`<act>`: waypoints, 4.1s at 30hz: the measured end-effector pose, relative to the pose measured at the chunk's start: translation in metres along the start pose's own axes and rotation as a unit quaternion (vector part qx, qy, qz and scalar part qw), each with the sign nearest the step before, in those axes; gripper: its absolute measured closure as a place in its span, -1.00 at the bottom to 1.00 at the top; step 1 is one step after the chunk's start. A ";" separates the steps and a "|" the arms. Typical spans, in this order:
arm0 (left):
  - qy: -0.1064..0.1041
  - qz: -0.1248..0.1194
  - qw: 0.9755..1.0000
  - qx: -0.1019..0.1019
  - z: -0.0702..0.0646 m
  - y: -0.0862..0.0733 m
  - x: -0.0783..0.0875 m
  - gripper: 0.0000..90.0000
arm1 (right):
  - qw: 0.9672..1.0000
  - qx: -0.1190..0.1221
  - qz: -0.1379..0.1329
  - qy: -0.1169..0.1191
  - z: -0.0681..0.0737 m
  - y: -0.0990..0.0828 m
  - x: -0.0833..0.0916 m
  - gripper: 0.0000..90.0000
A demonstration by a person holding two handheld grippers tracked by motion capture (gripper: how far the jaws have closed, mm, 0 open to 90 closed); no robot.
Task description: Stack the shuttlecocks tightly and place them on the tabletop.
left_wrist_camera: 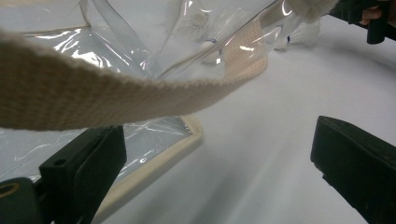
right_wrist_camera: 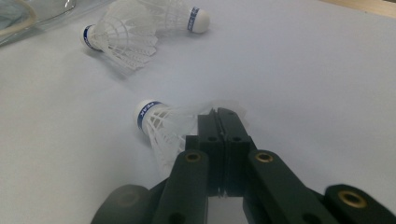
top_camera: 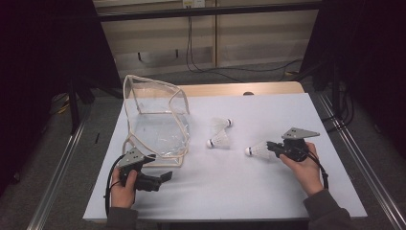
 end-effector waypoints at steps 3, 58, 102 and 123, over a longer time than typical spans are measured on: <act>0.000 -0.001 1.000 0.000 0.000 0.000 0.000 -0.92 | 1.000 -0.002 -0.002 -0.004 -0.003 -0.001 0.002 0.97; -0.001 -0.004 1.000 -0.001 -0.002 0.002 -0.001 -0.92 | 0.998 -0.049 -0.027 0.013 0.002 0.014 0.026 -0.69; 0.000 -0.005 1.000 -0.001 -0.002 0.003 -0.001 -0.92 | 0.999 -0.010 0.014 0.048 0.020 -0.003 -0.012 0.27; 0.001 -0.005 1.000 -0.002 -0.002 0.003 -0.001 -0.92 | 0.997 0.004 0.015 0.069 0.025 -0.001 -0.019 0.80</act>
Point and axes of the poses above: each handheld gripper's, and its own axes: x roughly backward along the jaws, y roughly out of its top, z roughly to its left, the point moved 10 cm from there along -x, roughly forward along the jaws, and after that the axes turned 14 degrees about x, right-handed, at the moved point
